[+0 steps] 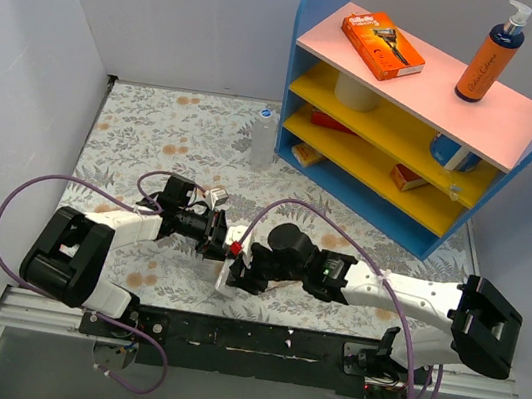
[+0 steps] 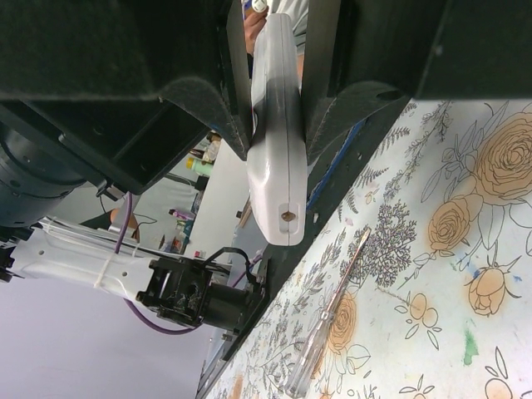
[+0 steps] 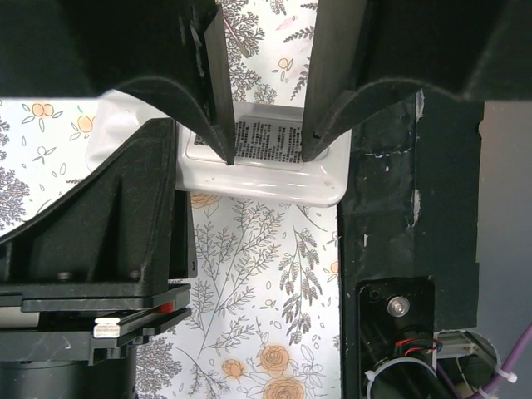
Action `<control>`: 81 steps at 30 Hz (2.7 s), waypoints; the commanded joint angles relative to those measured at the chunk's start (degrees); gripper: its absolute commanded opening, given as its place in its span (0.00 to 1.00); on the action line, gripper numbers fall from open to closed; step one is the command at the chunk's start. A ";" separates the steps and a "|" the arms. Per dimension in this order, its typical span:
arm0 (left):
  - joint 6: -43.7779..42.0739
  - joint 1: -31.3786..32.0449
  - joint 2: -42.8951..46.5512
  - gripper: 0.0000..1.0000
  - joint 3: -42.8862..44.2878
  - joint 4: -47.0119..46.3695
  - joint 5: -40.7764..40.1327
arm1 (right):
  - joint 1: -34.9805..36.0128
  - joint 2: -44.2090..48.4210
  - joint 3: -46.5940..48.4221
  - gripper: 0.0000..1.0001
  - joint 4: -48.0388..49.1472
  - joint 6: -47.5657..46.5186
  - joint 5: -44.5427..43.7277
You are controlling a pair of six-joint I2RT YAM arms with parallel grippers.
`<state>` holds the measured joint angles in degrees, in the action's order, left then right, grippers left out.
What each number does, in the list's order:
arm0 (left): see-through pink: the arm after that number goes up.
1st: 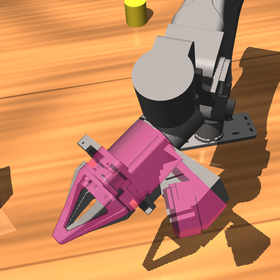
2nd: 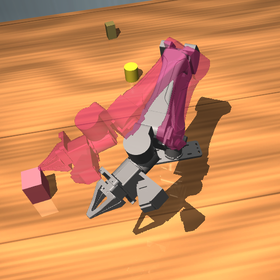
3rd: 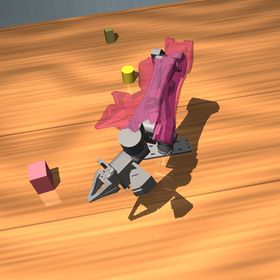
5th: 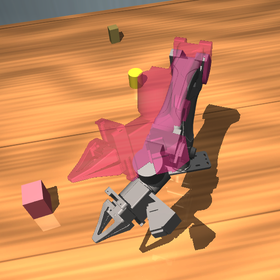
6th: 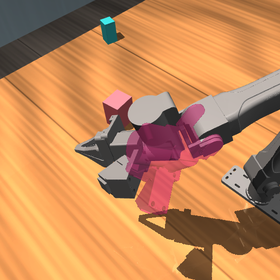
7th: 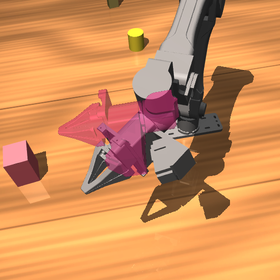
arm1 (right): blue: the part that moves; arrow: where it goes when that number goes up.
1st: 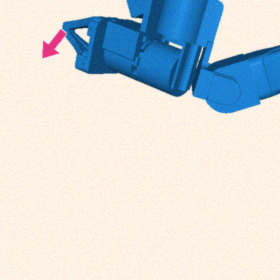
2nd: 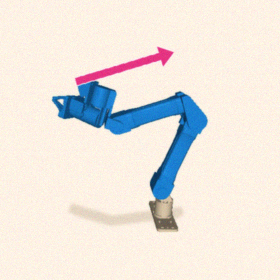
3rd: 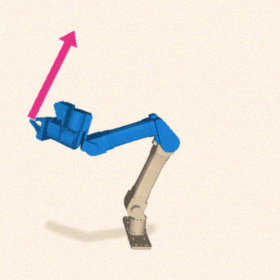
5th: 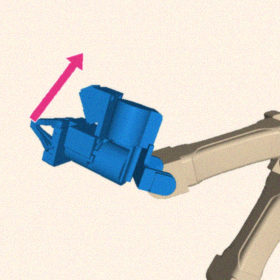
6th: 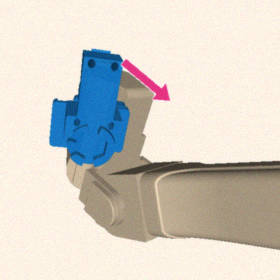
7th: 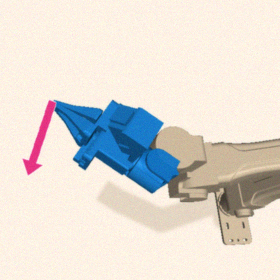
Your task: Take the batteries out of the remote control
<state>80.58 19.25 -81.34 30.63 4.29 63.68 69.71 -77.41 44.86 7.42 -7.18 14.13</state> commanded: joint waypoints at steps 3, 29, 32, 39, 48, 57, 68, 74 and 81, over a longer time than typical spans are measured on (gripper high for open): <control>0.90 -0.17 1.18 0.00 0.66 -1.13 1.27 | -0.19 -0.73 2.77 0.44 -1.97 1.55 4.77; 1.95 -0.26 0.57 0.00 0.39 -2.27 2.50 | -1.51 -3.37 3.04 0.47 -4.00 2.70 1.17; 3.18 -0.26 0.22 0.00 -0.22 -4.03 3.64 | -1.51 -3.19 1.82 0.47 -2.68 3.31 -1.73; 4.41 -0.44 -0.92 0.00 -0.84 -6.22 5.22 | -0.72 -1.44 -0.73 0.46 -0.04 3.58 -2.09; 6.70 -0.96 -1.63 0.00 -1.98 -9.21 7.77 | 2.53 0.41 -3.29 0.46 -1.01 -0.46 -9.11; 8.63 -2.02 -3.03 0.00 -2.77 -11.06 9.00 | 6.49 -0.37 -4.70 0.46 2.07 -1.08 -16.06; 9.07 -2.46 -3.30 0.00 -3.12 -11.50 9.27 | 7.54 -1.34 -4.52 0.45 2.69 -1.43 -19.14; 8.90 -2.46 -3.65 0.00 -3.12 -11.50 9.44 | 7.54 -0.55 -4.17 0.47 3.30 -3.80 -16.33; 8.81 -2.46 -3.65 0.00 -3.12 -11.50 9.27 | 7.54 -1.69 -2.76 0.48 2.86 -5.21 -15.27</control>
<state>85.73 16.93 -85.82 27.33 -6.68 66.22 76.90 -77.12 41.45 12.14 -10.74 -2.39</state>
